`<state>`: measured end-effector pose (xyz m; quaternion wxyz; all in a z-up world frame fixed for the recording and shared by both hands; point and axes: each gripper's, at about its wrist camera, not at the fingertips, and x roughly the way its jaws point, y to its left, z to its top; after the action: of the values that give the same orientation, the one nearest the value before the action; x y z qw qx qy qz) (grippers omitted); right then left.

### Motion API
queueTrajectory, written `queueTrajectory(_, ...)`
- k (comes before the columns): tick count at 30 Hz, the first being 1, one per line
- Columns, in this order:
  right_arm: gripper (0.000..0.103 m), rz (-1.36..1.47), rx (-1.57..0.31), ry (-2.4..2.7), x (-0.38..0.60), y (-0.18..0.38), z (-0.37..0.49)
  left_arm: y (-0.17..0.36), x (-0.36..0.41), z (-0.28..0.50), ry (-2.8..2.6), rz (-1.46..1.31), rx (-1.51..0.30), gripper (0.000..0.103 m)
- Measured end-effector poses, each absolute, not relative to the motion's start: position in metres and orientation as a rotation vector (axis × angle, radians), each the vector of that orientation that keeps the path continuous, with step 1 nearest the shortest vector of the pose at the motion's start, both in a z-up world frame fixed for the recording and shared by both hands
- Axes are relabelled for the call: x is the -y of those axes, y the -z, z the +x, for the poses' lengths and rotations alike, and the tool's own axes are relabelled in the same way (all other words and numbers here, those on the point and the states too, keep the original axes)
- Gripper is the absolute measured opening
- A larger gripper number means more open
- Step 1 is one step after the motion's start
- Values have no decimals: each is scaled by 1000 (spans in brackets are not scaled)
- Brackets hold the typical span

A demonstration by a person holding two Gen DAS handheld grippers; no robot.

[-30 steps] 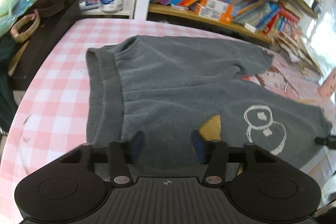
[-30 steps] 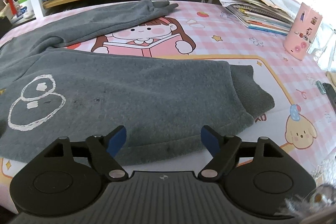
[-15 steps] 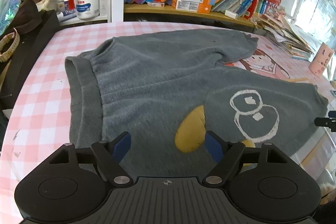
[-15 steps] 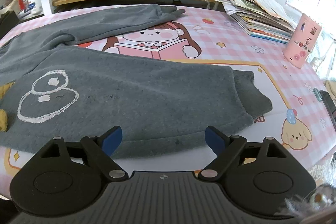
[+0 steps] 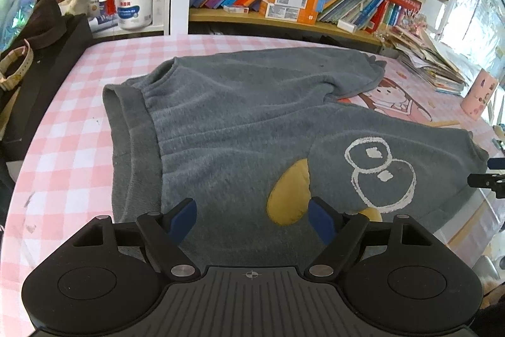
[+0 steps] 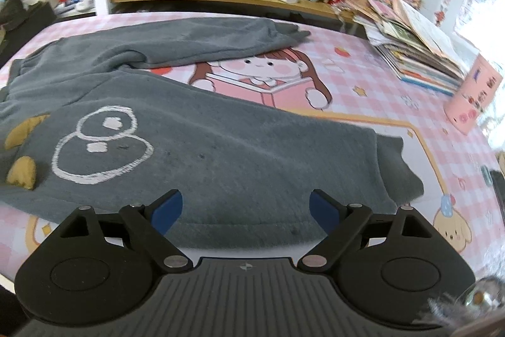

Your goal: Fold clothes

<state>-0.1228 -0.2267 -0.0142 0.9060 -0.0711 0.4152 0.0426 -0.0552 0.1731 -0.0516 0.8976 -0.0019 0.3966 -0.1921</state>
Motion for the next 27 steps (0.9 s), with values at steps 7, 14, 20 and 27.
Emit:
queueTrajectory(7, 89, -173, -833, -155, 220, -4, -112, 41, -174, -49, 390, -2, -806, 81)
queueTrajectory(14, 91, -211, -813, -220, 221, -13, -97, 38, -166, -42, 384, 8, -807, 81)
queueTrajectory(20, 92, -225, -800, -247, 231, -14, -76, 41, -157, -35, 355, 8, -823, 81)
queueTrajectory(27, 92, -242, -804, -291, 248, -9, -43, 44, -139, -24, 315, 13, -849, 81)
